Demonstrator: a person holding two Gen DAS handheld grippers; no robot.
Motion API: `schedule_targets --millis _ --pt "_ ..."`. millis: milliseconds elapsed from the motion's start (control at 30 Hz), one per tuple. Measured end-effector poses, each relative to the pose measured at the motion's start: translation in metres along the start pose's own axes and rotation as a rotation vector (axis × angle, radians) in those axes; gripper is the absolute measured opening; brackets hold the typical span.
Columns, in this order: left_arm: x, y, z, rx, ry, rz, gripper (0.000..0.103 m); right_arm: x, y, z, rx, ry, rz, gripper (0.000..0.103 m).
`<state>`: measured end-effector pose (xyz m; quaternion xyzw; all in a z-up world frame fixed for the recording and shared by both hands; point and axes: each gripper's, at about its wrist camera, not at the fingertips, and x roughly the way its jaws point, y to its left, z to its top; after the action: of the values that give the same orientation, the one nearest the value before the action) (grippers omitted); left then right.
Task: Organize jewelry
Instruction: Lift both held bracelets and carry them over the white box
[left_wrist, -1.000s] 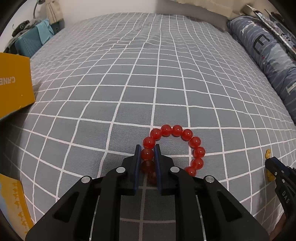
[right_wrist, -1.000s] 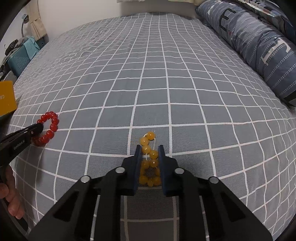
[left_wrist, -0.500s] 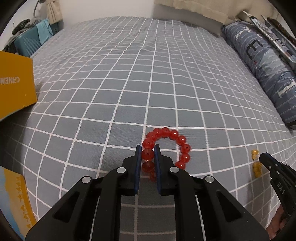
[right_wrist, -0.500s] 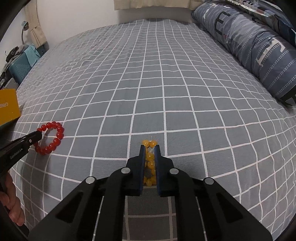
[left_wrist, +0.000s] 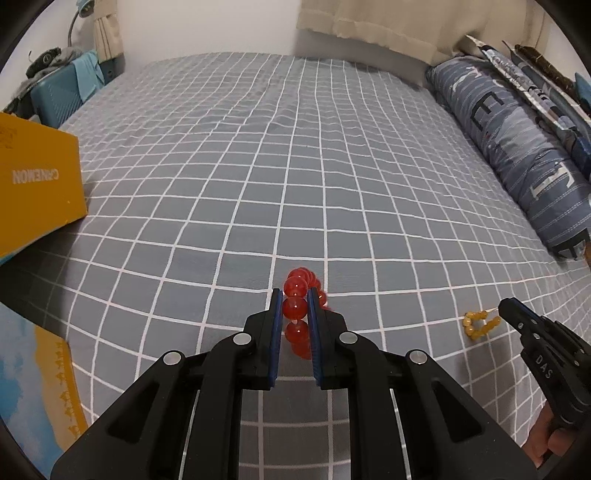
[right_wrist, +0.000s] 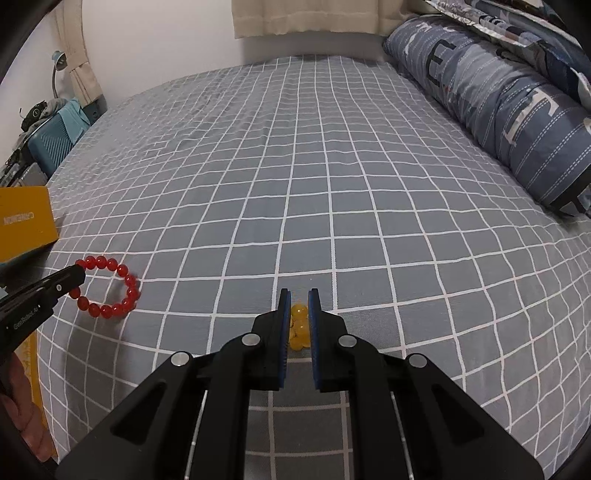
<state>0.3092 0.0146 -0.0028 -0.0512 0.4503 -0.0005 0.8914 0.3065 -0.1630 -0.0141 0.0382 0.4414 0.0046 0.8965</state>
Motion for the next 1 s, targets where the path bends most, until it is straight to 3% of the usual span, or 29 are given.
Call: schedule_targets --millis 1000 --pt "-0.087 -0.017 -0.017 0.055 -0.076 0.010 0.013 -0.086 0.014 -0.009 -0.028 -0.078 -0.005 0.009"
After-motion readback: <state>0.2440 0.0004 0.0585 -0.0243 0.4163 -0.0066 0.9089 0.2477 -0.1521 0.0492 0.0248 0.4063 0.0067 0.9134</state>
